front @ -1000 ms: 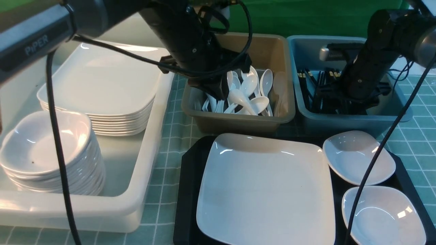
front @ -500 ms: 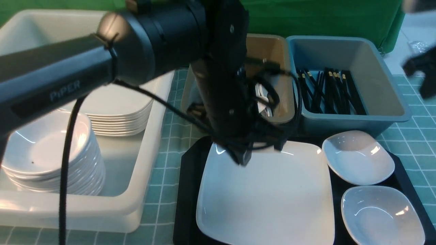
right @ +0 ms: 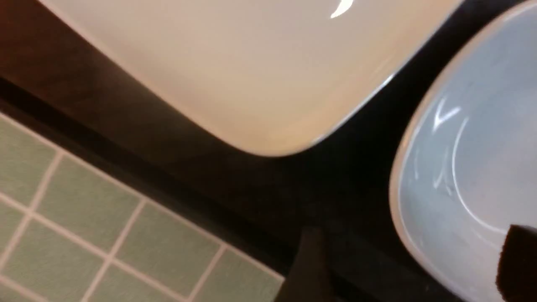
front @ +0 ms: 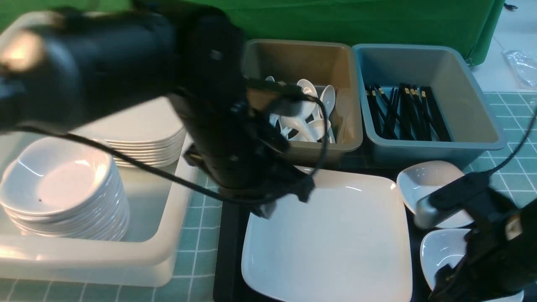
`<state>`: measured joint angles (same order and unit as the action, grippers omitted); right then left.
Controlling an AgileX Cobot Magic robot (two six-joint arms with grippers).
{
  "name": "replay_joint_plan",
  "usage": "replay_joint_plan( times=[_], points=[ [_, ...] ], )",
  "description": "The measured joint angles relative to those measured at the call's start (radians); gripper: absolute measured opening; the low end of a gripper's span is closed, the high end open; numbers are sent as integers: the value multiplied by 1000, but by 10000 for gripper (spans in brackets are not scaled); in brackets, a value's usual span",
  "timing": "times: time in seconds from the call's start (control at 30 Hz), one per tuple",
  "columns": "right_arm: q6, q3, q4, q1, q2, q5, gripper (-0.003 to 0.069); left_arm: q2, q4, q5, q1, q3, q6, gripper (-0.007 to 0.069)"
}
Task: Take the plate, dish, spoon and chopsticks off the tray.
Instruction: Use the right arm to grab a small plate from the dinner plate, then use the right arm to put the small plate into the large storage box on the left
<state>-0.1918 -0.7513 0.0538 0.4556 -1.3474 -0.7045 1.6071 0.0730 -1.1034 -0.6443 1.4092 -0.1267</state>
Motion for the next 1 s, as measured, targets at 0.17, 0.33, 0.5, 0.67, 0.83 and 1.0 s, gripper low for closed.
replay_joint_plan(
  times=[0.17,0.33,0.5,0.67,0.83,1.0],
  points=[
    [112,0,-117,67,-106,55,576,-145,0,4,105,-96,-7,8],
    [197,0,-193,68,-205,64,483,-280,-1,8,235,-183,-6,8],
    [210,0,-206,68,-230,79,290,-366,-1,9,343,-227,2,8],
    [204,-4,-214,77,-223,82,230,-408,0,12,409,-245,20,8],
    [205,-6,-194,77,-108,3,183,-434,0,-4,467,-251,24,8],
    [231,-87,-196,76,90,-81,71,-448,0,-9,509,-251,24,8]
  ],
)
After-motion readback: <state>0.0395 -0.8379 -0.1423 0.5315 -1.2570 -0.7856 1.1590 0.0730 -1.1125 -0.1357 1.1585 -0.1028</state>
